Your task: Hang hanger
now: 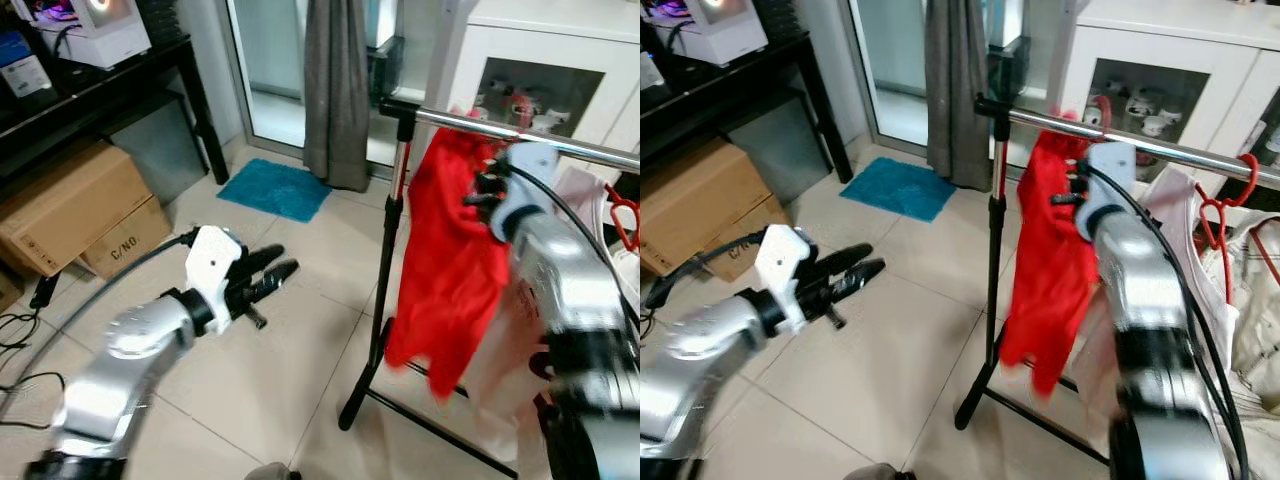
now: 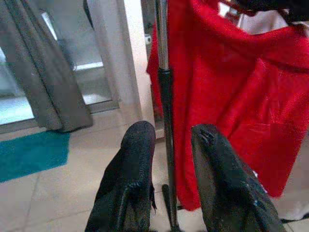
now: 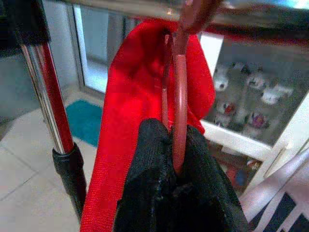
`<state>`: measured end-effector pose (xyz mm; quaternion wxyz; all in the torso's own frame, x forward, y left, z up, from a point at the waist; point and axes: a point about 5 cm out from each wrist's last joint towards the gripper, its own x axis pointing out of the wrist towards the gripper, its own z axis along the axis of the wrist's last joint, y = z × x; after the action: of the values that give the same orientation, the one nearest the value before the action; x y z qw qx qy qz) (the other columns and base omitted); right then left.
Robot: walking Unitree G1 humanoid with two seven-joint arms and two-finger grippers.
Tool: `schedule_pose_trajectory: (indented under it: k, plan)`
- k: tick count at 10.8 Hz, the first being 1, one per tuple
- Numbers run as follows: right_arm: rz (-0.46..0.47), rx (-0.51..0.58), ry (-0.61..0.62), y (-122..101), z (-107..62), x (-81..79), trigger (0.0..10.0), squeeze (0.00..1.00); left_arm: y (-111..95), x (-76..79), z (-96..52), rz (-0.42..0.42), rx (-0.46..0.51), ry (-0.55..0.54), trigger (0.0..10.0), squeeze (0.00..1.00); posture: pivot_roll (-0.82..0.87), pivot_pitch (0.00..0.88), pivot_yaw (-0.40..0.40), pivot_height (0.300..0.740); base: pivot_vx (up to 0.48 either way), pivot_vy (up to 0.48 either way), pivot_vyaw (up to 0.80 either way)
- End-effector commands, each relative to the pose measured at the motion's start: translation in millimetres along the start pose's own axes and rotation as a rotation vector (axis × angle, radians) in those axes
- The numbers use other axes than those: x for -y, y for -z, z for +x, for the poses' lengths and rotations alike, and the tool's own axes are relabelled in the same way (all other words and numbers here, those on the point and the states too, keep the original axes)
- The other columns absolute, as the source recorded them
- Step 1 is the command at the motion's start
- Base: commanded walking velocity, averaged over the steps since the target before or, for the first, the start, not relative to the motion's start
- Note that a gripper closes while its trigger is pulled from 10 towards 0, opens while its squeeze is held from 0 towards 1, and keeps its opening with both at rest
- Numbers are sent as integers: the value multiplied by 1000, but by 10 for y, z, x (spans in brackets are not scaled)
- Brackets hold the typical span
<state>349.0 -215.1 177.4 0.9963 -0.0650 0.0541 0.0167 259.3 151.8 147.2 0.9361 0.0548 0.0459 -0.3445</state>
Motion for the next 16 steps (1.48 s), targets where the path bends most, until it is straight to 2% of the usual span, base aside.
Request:
schedule_pose_trajectory:
  k: [1,3,7,11,14,15,16]
  plan:
    - [-47,83,-27,-136,-64,-44,0,0,-11,-14,21,12,12,-32,10000,0,1,0,94,740,0,0,0]
    - [-91,106,-63,-48,-249,-134,0,0,63,23,54,-9,8,-69,10000,0,-6,0,91,740,0,0,0]
    - [-189,81,-103,180,-469,-277,0,0,137,50,54,-14,-8,-94,10000,0,-11,0,79,740,0,0,0]
    - [-167,46,-121,327,-531,-392,0,0,134,39,58,-15,-10,-105,10000,0,-4,3,73,740,-276,0,0]
    - [-151,42,-137,333,-544,-441,0,0,127,40,79,-14,-10,-103,10000,0,-3,7,75,740,-284,0,0]
    - [-142,47,-154,317,-544,-467,0,0,124,43,99,-12,-12,-96,10000,0,-2,7,75,740,0,0,0]
    - [-113,68,-227,278,-558,-576,0,0,120,41,135,-20,-13,-84,10000,0,-1,5,74,740,0,0,0]
